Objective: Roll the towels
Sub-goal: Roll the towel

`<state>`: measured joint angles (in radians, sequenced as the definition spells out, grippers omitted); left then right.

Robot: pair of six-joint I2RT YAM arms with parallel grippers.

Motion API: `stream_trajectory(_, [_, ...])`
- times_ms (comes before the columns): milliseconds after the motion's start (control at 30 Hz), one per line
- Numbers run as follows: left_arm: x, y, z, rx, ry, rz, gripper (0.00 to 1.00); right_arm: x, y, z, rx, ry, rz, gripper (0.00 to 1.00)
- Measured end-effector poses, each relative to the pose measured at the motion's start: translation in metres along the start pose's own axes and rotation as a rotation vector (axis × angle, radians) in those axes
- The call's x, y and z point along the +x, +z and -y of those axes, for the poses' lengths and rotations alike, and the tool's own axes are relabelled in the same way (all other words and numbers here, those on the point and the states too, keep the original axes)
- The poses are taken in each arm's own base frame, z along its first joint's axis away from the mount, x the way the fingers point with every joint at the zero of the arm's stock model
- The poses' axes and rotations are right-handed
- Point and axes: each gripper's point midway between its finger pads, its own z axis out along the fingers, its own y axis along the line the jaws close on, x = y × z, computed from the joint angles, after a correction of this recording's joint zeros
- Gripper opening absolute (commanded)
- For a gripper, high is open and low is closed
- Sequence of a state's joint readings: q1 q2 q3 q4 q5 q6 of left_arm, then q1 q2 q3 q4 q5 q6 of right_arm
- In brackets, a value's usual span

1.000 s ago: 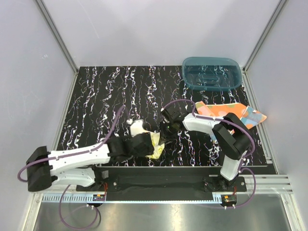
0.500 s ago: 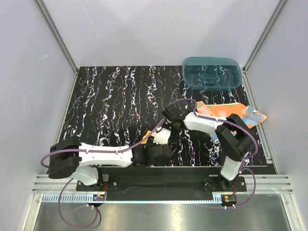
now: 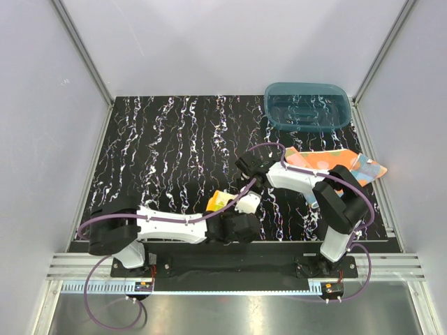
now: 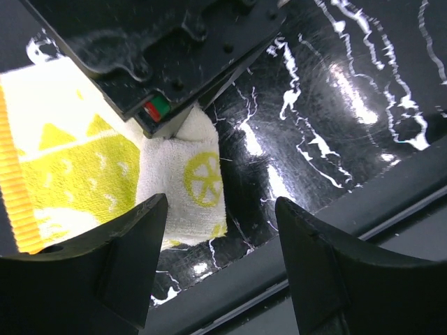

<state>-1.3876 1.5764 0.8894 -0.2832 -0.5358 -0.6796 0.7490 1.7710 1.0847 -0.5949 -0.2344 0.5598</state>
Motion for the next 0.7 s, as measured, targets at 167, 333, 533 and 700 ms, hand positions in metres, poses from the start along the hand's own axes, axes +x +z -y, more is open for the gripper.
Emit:
stream_trajectory(167, [0.019, 0.011, -0.007, -0.031, -0.013, -0.030, 0.67, 0.000, -0.001, 0.001, 0.006, -0.004, -0.001, 0.23])
stream_trajectory(333, [0.026, 0.018, -0.009, -0.046, -0.046, -0.010, 0.65, 0.000, -0.003, 0.001, 0.009, -0.005, -0.002, 0.26])
stream_trajectory(533, [0.025, 0.020, -0.011, -0.075, -0.090, 0.015, 0.35, 0.000, -0.005, 0.002, 0.016, -0.009, -0.009, 0.31])
stream_trajectory(700, [0.024, 0.021, -0.015, -0.102, -0.142, 0.029, 0.10, -0.002, -0.011, 0.009, 0.007, 0.008, -0.021, 0.36])
